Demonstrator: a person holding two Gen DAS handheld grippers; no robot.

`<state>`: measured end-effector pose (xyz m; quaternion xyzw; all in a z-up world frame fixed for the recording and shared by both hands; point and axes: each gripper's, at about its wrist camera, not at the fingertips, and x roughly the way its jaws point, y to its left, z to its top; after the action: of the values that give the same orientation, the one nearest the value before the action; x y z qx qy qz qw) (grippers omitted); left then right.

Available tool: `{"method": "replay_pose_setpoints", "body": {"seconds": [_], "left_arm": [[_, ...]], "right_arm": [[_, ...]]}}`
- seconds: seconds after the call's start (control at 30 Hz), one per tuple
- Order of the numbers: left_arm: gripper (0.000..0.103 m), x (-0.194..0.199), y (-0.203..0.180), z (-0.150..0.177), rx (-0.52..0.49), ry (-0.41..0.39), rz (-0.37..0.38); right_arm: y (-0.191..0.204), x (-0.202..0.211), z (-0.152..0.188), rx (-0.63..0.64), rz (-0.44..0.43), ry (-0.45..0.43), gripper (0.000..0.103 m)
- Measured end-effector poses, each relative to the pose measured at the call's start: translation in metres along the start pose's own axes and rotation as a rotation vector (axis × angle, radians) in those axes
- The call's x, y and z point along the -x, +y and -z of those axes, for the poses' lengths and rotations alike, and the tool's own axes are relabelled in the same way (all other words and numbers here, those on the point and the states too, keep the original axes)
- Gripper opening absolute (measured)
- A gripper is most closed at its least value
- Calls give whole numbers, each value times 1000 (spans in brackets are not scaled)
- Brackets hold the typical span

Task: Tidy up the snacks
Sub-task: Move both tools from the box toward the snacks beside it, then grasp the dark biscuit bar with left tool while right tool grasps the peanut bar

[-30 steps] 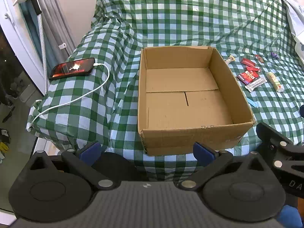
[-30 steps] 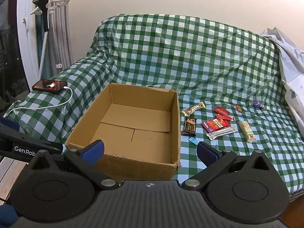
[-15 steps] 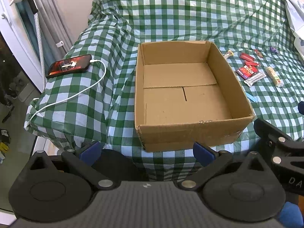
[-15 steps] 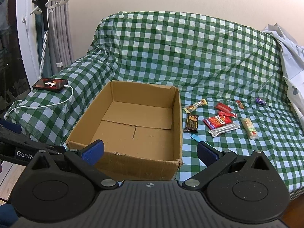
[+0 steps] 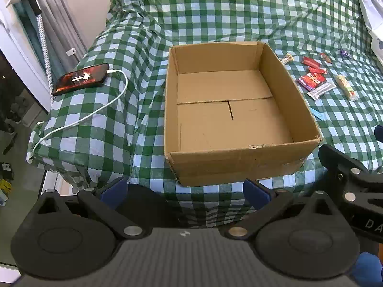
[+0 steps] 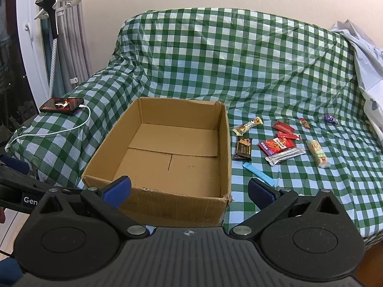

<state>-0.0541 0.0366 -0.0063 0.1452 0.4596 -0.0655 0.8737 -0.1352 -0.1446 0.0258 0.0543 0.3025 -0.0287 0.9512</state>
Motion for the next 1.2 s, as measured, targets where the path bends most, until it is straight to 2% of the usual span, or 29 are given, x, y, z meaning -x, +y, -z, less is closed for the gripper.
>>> {"method": "replay_pose_setpoints", "body": {"seconds": [0.07,0.27,0.33,0.4,0.63,0.9,1.03,1.2], "left_arm": [[103,-3,-2,-1,-4,8,1],[103,-10,-12,-7,-20,28,-4],[103,-12,-16,-8,-27,34,-6],[103,-15,-21,-11,-37,42,-8],[103,-23,-48,-25,-88,58,-6],[103,-38,-98,-52,-167,76,22],[103,-48,-131,-75,-209,75,60],[103,-66,-183,-114,-255,37,127]], "right_arm": [[-3,-3,2,12,13,6,103],[-13,-9,3,-69,-31,21,103],[-20,-11,3,-87,-40,3,103],[-27,-12,3,-93,-29,-31,103],[-59,-20,1,-162,5,-21,103],[-120,-32,8,-242,123,30,103],[-161,-42,12,-286,194,41,103],[-215,-60,17,-332,290,41,103]]}}
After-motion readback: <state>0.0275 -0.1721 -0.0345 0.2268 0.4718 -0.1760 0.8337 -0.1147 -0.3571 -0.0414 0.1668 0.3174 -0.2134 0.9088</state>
